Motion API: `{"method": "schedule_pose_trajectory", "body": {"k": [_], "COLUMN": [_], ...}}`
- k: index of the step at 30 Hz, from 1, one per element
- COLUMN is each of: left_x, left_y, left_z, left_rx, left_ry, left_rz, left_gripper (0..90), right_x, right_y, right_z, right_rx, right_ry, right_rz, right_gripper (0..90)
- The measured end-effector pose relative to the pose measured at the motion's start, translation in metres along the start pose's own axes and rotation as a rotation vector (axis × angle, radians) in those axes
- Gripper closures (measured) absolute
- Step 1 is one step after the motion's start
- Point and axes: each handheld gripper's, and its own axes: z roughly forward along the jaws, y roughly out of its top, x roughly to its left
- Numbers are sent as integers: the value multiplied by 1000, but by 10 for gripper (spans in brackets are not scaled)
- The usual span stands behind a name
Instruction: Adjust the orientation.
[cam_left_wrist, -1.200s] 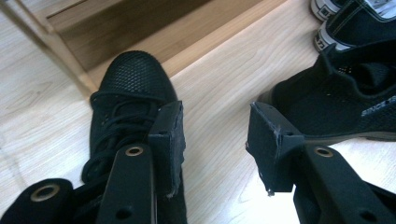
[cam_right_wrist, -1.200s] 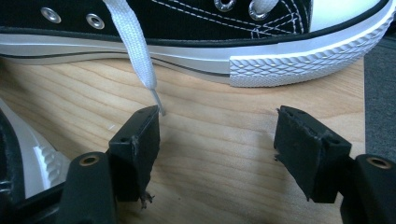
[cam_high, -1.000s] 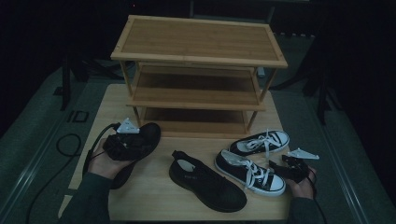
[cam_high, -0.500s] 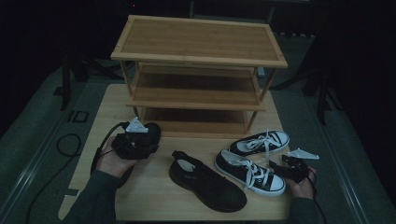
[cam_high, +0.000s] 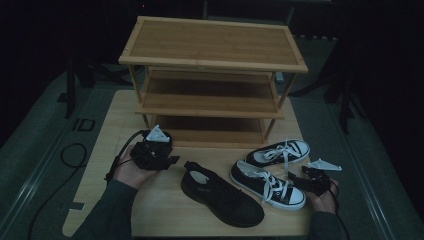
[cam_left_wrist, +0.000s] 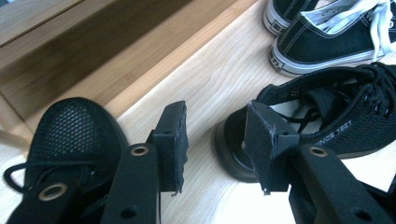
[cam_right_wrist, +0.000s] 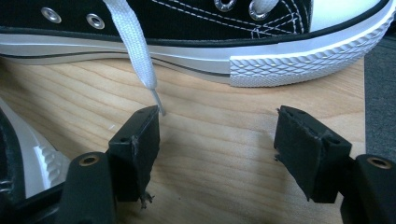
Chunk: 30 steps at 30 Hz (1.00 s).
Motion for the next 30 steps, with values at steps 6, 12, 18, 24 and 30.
{"method": "schedule_pose_trajectory", "body": {"k": [6,12,18,24,30], "left_x": [-6,-12,-16,-19,-22], "left_y": [6,11,14,16,17], "left_z": [10,20,31,41,51], "left_rx": [12,25,43,60,94], "left_ry": [-22,-42,-59,-69,-76], "left_rz": [14,25,33,30,46], "left_gripper": [602,621,632,652,688], "right_x": [0,0,0,0,0], "right_y": [0,0,0,0,0], "right_z": [0,0,0,0,0], "right_rx": [0,0,0,0,1], "right_ry": [0,0,0,0,0], "right_rz": [-1,-1,1,1,-2], "right_gripper": [310,310,310,310,310]}}
